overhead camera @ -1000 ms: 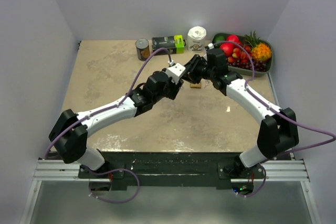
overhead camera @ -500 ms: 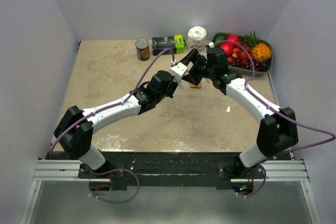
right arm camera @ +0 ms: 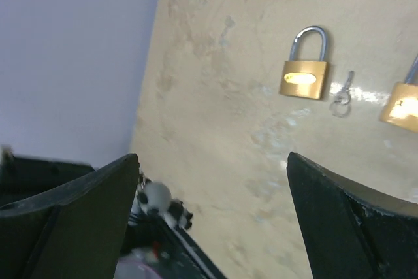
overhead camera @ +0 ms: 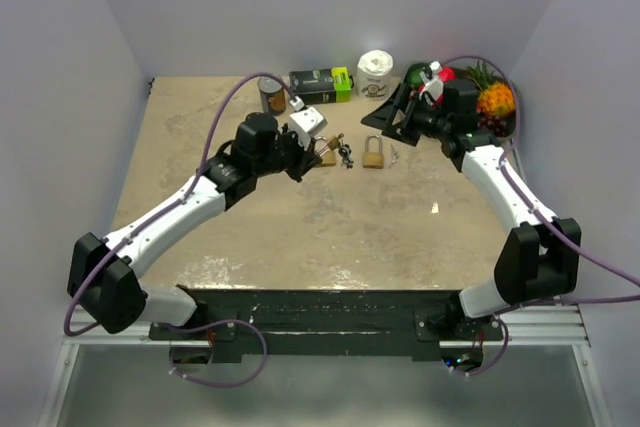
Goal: Lock with the key
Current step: Pick up the lock from the center of the board.
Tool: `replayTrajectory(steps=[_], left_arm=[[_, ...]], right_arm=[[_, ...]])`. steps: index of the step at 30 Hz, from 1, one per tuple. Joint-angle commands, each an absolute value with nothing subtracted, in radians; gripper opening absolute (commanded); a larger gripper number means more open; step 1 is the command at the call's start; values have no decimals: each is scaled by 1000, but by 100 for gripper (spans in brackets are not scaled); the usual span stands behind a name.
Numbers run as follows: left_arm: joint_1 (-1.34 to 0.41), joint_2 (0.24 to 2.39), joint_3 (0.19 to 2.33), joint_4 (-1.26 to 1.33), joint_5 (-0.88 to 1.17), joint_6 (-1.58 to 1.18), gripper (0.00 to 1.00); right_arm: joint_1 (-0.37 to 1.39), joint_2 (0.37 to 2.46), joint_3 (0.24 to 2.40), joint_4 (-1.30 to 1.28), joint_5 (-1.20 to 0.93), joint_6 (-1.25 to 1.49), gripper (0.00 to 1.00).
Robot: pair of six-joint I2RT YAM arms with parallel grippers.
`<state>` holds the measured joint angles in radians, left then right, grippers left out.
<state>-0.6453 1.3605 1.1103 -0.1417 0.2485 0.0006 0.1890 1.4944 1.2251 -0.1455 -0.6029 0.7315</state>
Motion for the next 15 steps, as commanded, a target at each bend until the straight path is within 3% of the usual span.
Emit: replayTrajectory(steps=[1, 7, 15], left_arm=[[-627, 1321, 1190, -325, 520, 214, 0], [-612, 1331, 1278, -546, 713, 389, 0], [-612, 1382, 1365, -704, 844, 492, 0]], right_arm=[[189, 1393, 1267, -228, -828, 233, 99], [202, 1243, 1218, -322, -943, -255, 99], [291, 1212, 1210, -607, -1085, -554, 98]])
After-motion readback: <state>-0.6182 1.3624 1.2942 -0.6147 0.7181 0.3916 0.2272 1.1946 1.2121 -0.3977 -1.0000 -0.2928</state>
